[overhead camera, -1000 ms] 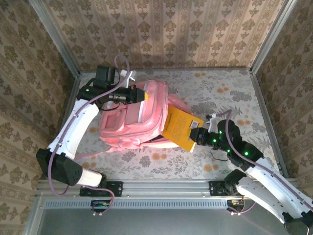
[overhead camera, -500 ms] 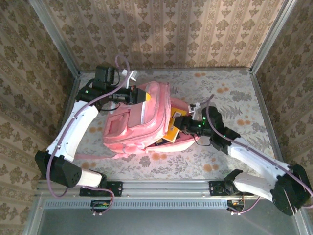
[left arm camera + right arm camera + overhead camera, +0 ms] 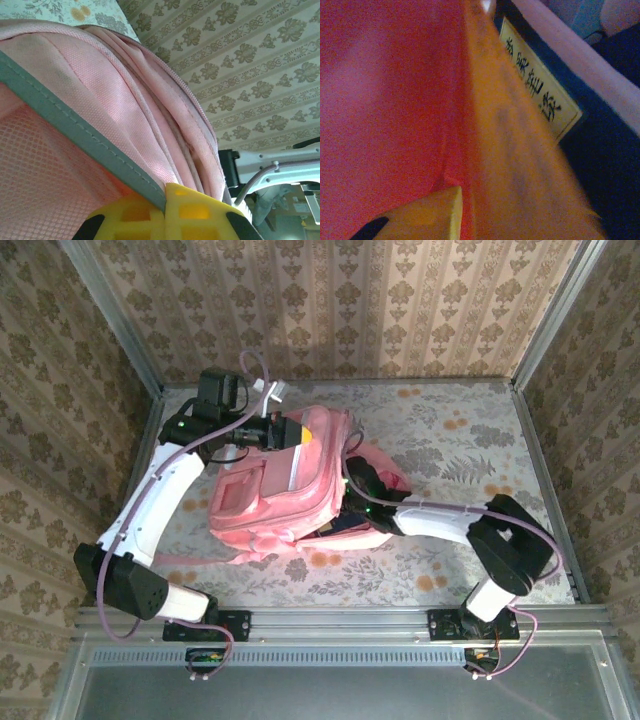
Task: Pack books, pencil case, and school supplies into a backpack
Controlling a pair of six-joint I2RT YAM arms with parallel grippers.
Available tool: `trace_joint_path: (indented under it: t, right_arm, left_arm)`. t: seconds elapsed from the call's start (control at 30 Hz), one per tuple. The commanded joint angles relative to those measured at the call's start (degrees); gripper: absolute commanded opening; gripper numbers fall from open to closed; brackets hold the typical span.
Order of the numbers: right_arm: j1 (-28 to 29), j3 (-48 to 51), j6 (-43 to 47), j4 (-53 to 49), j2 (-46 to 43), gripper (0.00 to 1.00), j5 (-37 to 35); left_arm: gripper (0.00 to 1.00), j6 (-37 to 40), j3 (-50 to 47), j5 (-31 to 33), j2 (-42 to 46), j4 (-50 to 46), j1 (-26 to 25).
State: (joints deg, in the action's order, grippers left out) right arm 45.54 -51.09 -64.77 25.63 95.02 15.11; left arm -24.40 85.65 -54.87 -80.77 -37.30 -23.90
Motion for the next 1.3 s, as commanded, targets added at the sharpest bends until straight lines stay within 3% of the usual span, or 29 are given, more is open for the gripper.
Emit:
trace_joint_path:
  t: [0.0,0.17,0.47,0.6,0.8,0.97,1.13,1.2,1.27]
  right_arm:
    - [2.21,-5.58,0.59,5.45,4.29,0.40,-4.05]
    - [2.21,-3.21,3.49,4.29,1.74,0.63,-6.56]
    - [-2.87,9.10,13.29,-1.77,-18.45,0.88,-7.15]
    - [-6.38,12.59,15.33,-9.98,-26.96,0.88,-10.25]
    - [-10.91,19.31,17.78,-22.92,-43.83,0.82,-22.60]
    - [-11.26,21.98,20.52,-29.58,-53.06,0.78,-29.30]
    - [-11.24,22.53,22.17,-32.70,-56.50,0.75,-29.56]
    - [-11.26,22.33,23.05,-33.57,-56.70,0.73,-29.09]
    - [-11.22,21.92,24.53,-34.15,-56.66,0.70,-27.66]
  left_arm:
    - [0.00,0.14,3.93,-7.49,2.16,11.27,-0.32]
    - [0.00,-0.36,1.54,-4.56,2.37,10.80,1.22]
    - [0.00,-1.54,-1.88,0.22,2.27,10.54,4.30]
    - [0.00,-1.25,-1.75,2.85,1.52,9.47,4.94]
    - [0.00,-2.44,-4.30,6.70,-0.74,10.79,3.86]
    - [0.00,-2.41,-3.63,9.78,-6.24,11.59,0.20]
    - [0.01,-1.58,0.26,12.58,-13.21,10.68,-5.00]
    - [0.10,-1.93,1.40,13.74,-15.95,10.29,-5.95]
    - [0.26,-2.62,2.39,14.28,-18.17,9.73,-6.57]
